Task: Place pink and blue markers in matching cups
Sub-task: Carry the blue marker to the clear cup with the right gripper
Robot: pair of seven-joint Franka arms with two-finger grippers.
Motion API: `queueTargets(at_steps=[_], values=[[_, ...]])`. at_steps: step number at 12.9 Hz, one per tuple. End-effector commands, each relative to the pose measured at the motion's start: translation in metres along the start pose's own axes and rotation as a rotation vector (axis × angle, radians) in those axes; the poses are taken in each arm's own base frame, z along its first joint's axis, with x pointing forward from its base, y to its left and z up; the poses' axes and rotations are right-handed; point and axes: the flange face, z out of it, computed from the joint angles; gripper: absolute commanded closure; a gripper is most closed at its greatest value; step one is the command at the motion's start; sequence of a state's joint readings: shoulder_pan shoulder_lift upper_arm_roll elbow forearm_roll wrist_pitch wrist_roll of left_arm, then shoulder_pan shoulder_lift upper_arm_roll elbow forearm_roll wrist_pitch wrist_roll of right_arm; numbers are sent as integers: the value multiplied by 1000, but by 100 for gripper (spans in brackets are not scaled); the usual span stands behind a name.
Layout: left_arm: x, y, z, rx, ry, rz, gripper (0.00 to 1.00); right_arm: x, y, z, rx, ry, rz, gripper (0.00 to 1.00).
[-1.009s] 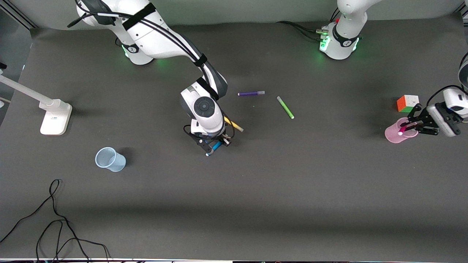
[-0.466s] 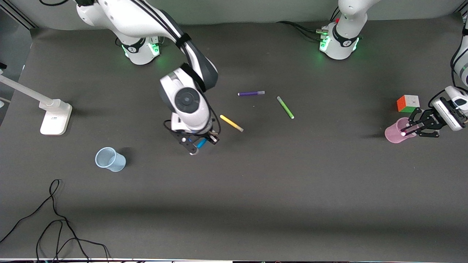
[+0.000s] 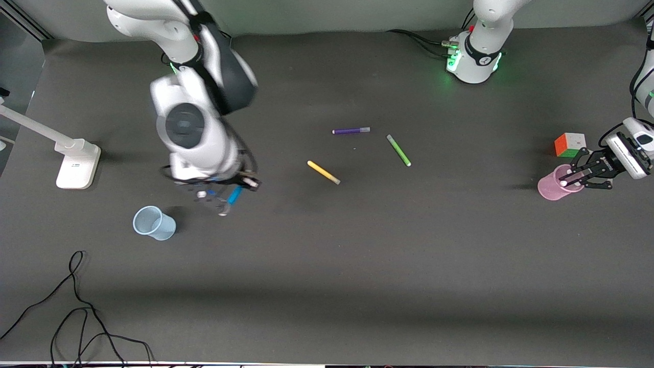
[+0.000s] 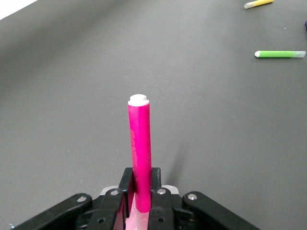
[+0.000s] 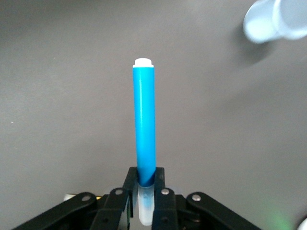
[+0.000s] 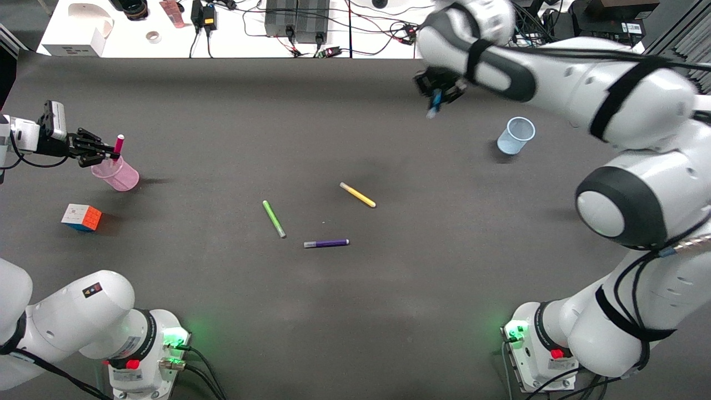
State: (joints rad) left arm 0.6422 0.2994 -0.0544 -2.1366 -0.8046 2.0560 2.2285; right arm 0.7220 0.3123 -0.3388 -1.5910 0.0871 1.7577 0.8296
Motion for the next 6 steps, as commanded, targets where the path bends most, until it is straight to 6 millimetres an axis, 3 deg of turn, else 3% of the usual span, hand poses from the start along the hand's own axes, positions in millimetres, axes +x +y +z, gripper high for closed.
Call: queueTargets(at_steps=[1,2,3,5,6], values=[[-1,-1,0,6,32,12,86,37,72,-36,15,-22,-171,86],[-1,0,0,5,31,13,60,53,100,-44,16,-29,-232,86],[-1,-1,0,6,31,14,40,70,129,-49,14,-38,-278,86],[0,-1,-2,8,29,17,29,100,185,-57,14,-39,-368,86],[-1,-1,-1,7,29,16,30,112,208,-57,11,-37,-415,86]])
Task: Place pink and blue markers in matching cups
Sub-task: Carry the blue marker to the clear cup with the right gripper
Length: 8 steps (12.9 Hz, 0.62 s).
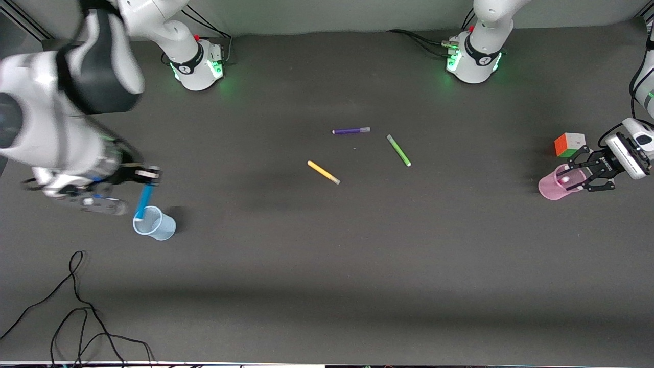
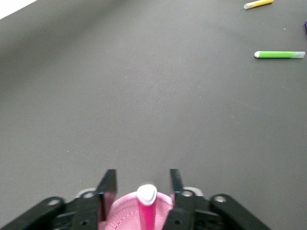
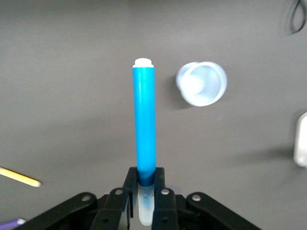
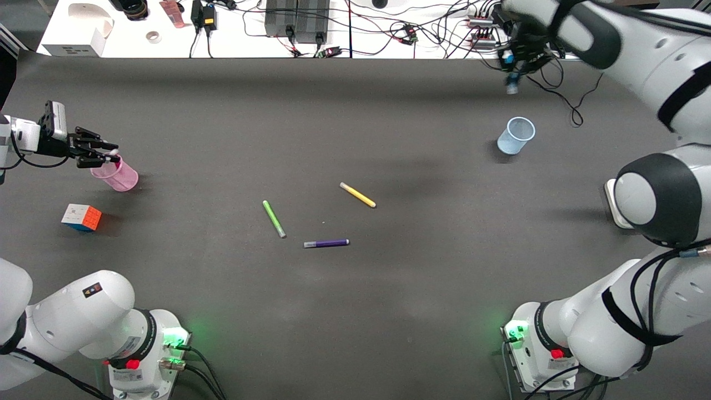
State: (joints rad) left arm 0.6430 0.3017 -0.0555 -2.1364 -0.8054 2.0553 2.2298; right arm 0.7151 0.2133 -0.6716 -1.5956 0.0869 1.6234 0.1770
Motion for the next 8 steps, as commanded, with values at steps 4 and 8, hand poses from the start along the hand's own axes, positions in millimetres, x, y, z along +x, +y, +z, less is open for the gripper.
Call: queueTargets(at_steps=[4,8], values=[[21,-15,-19,36,9,42,37,8,111,-2,-1,-11,-249,86],[116,-19,-58,51,-152,-92,46,0,122,14,8,-103,-270,86]])
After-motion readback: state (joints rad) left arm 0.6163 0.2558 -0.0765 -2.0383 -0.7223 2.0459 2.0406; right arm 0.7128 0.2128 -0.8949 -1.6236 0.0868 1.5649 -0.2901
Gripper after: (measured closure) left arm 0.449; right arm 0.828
